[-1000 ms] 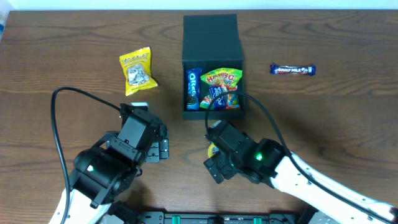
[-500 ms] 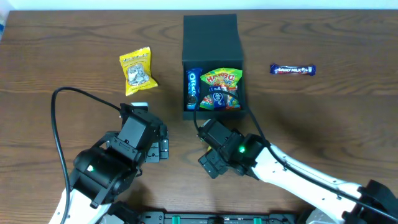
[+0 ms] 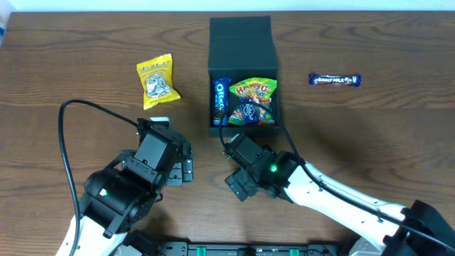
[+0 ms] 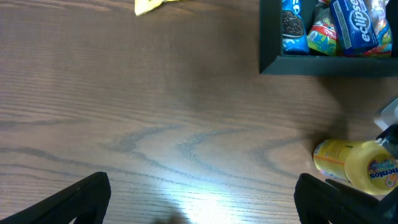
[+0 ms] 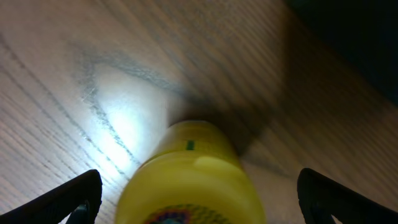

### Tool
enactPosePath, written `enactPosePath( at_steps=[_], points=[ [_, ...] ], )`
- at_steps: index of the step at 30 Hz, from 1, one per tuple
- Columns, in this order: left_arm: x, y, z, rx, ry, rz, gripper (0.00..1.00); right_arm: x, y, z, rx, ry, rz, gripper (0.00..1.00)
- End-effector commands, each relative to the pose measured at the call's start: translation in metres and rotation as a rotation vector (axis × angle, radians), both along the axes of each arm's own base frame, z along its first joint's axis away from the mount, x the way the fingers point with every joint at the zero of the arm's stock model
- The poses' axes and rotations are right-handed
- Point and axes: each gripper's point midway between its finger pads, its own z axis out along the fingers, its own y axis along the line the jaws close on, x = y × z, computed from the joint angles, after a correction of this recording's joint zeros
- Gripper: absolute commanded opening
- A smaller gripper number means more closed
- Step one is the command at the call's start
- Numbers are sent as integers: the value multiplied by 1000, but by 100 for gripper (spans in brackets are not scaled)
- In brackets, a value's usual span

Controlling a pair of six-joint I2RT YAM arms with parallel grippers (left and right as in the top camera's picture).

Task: Pack container
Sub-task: 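Close the right gripper around the Mentos bottle top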

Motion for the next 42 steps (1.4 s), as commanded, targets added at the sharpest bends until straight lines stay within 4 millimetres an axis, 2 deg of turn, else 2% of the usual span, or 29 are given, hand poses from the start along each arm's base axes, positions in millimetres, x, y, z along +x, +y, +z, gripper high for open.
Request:
enactPosePath(
  at_steps=[1, 9, 15, 21, 28, 34, 36, 42],
  points=[
    [1, 4, 0, 11, -7, 19, 95, 4, -7, -5, -19, -8, -6, 99],
    [1, 4, 0, 11, -7, 19, 95, 4, -7, -11, -8, -16, -8, 98],
    [1, 4, 0, 11, -7, 19, 95, 7, -3, -10, 7, -28, -8, 80],
    [1, 4, 0, 11, -7, 19, 95, 8, -2, -9, 12, -31, -8, 77],
    [1, 4, 0, 11, -7, 19, 95, 8, -3, -9, 11, -30, -8, 69],
    [1, 4, 0, 11, -7, 18, 95, 6, -5, -10, 2, -24, -8, 61],
    [1, 4, 0, 11, -7, 19, 95, 6, -5, -10, 1, -23, -8, 54],
    [1, 4, 0, 11, -7, 19, 95, 6, -5, -10, 0, -22, -8, 47]
  ],
)
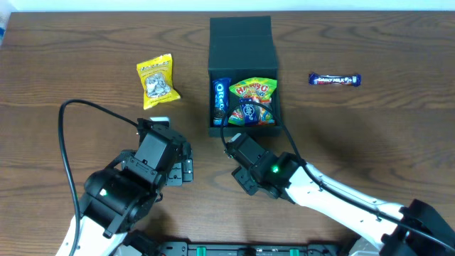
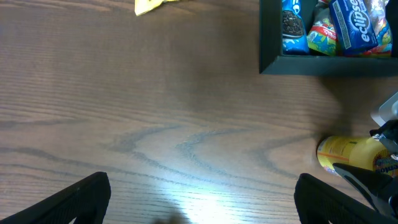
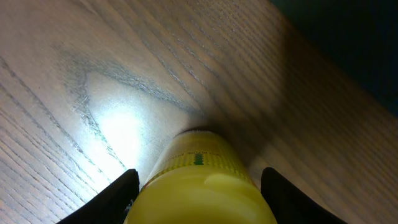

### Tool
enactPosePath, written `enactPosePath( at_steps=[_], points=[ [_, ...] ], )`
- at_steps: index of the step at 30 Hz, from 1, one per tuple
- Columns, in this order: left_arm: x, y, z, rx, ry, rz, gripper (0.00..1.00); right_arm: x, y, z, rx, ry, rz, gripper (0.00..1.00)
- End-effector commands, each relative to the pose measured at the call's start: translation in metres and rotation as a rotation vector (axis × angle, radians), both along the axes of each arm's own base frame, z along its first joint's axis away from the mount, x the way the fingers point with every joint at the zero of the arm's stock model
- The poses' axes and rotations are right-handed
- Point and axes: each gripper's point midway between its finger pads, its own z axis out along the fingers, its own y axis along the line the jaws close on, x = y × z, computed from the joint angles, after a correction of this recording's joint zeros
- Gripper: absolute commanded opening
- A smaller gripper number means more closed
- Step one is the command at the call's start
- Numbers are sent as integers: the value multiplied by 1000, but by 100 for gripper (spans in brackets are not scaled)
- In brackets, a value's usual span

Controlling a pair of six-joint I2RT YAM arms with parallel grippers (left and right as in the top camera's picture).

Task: Pack container
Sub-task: 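Close the right gripper around the Mentos bottle top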

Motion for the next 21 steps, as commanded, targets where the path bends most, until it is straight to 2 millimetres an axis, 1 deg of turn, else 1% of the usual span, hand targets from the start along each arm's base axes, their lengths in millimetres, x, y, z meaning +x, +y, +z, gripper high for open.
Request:
enactPosePath(
  at_steps=[1, 3, 5, 6, 7, 8, 10, 13, 18, 21],
  points=[
    [1, 4, 0, 11, -6, 19, 95, 1, -6, -4, -20, 5, -12, 46],
    [1, 4, 0, 11, -6, 19, 96, 1, -6, -4, -20, 5, -12, 43],
    [1, 4, 0, 11, -6, 18, 95, 1, -6, -4, -20, 5, -16, 36],
    [1, 4, 0, 11, -6, 19, 95, 1, -6, -4, -18, 7, -19, 31],
    [1, 4, 0, 11, -6, 19, 96, 0, -6, -4, -18, 7, -21, 22],
    [1, 4, 0, 11, -6, 19, 95, 1, -6, -4, -16, 8, -26, 16],
    [1, 4, 0, 11, -6, 19, 95, 1, -6, -4, -12, 12, -39, 5],
    [1, 4, 0, 11, -6, 19, 95, 0, -6, -4, -11, 13, -44, 1],
    [1, 4, 0, 11, -6, 19, 95, 0, -9, -4, -12, 24, -73, 1],
    [1, 4, 0, 11, -6, 19, 95, -1, -11, 0, -11, 31, -92, 1]
  ],
)
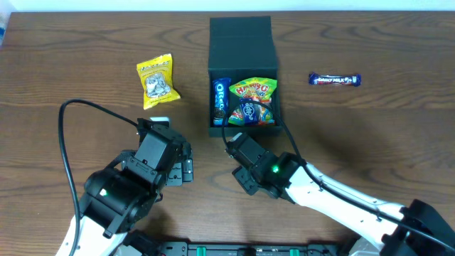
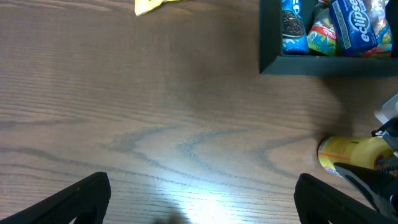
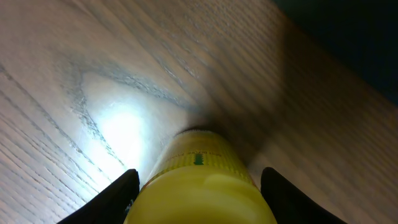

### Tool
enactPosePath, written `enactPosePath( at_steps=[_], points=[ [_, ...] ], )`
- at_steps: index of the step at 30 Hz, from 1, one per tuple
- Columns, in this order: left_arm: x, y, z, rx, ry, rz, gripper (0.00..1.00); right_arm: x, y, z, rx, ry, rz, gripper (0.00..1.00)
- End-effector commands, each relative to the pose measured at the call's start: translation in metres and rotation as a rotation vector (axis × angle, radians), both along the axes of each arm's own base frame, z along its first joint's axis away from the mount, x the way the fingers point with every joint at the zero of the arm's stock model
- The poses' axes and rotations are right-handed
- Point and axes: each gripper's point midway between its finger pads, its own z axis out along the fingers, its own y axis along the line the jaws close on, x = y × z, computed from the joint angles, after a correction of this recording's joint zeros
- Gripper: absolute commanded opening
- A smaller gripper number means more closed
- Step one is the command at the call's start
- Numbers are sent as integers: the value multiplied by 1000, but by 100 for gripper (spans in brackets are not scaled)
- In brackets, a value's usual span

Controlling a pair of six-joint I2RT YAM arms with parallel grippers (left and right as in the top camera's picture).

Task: Pack container
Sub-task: 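Close the right gripper around the Mentos bottle top, then lift the Mentos bottle and lower it into the box's right side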

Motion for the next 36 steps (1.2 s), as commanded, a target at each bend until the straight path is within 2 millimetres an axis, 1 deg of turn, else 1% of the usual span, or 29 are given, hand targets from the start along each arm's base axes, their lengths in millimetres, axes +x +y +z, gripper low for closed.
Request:
enactPosePath(
  at_steps=[1, 9, 13, 16, 18, 24, 25, 28, 32, 36],
  points=[
    [1, 4, 0, 11, -6, 19, 96, 1, -8, 2, -5, 13, -51, 1],
    [1, 4, 0, 11, -6, 19, 95, 5, -3, 35, 37, -20, -53, 1],
    [1, 4, 0, 11, -6, 19, 95, 13, -3, 51, 60, -24, -98, 1],
    [1, 4, 0, 11, -6, 19, 95, 19, -8, 66, 63, -15, -148, 1],
    [1, 4, 0, 11, -6, 19, 96, 25, -13, 79, 66, -6, -194, 1],
    [1, 4, 0, 11, -6, 19, 95, 46, -30, 128, 115, 5, -360, 1],
    [1, 4, 0, 11, -6, 19, 95, 51, -32, 139, 139, 11, -383, 1],
    [1, 4, 0, 11, -6, 19, 95, 59, -37, 157, 174, 39, -413, 1],
    [1, 4, 0, 11, -6, 19, 95, 75, -49, 171, 160, 77, -474, 1],
    [1, 4, 0, 11, -6, 19, 95, 93, -59, 173, 118, 163, -532, 1]
  ],
)
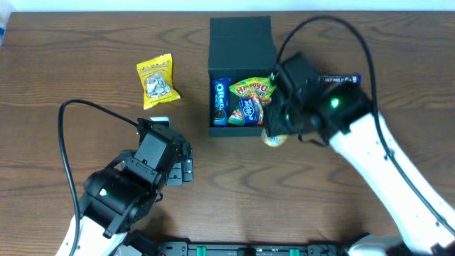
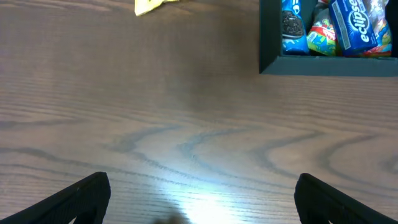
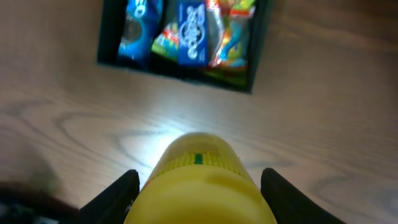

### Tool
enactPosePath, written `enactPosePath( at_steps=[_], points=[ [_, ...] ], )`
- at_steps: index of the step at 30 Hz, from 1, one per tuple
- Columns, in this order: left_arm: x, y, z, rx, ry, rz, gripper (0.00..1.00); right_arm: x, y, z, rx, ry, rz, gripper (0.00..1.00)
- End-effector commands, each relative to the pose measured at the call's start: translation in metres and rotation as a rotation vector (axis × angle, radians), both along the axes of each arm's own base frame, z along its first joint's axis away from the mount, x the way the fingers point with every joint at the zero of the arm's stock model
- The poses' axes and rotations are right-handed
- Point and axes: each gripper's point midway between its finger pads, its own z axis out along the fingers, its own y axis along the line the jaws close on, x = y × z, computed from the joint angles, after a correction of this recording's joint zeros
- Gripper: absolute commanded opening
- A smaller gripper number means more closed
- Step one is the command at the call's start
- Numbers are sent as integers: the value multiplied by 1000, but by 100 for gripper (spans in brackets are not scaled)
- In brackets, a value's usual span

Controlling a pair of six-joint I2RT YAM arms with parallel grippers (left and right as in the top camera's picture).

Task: Pack container
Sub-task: 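Lift the Mentos bottle and lower it into the box's right side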

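The black container (image 1: 242,50) stands at the back middle, holding an Oreo pack (image 1: 220,101), a blue gum pack (image 1: 246,112) and a colourful candy bag (image 1: 254,89). My right gripper (image 1: 279,128) hangs just off its front right corner, shut on a yellow tube (image 1: 274,136). In the right wrist view the yellow tube (image 3: 199,180) fills the bottom, with the container (image 3: 258,46) below and ahead. My left gripper (image 2: 202,193) stands open over bare wood near the front left, its fingers (image 2: 81,196) wide apart.
A yellow snack bag (image 1: 156,81) lies left of the container. A purple chocolate bar (image 1: 341,80) lies to its right, partly behind my right arm. A black cable loops across the left side of the table.
My right gripper has gone from the table in front of the container to a raised spot by its front right corner, carrying the yellow tube. The tube has left the left wrist view.
My right gripper first stood open around the yellow tube lying on the table before the container. Then its fingers were shut on the tube, still down on the wood. Now the tube hangs in the air beside the container. My left arm stayed still throughout.
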Motion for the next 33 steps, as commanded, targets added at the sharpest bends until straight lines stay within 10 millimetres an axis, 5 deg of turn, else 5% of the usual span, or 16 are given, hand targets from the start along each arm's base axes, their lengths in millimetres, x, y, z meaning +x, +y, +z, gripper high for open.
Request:
enactPosePath(
  at_steps=[1, 9, 21, 33],
  points=[
    [1, 4, 0, 11, -7, 18, 95, 18, -1, -1, 21, 82, -48, 1],
    [1, 4, 0, 11, -7, 18, 96, 39, -5, -20, -14, 339, -11, 1],
    [1, 4, 0, 11, -7, 18, 95, 87, 8, -40, 30, 259, -20, 1],
    [1, 4, 0, 11, -7, 18, 95, 96, 6, -74, -1, 323, -34, 1]
  ],
)
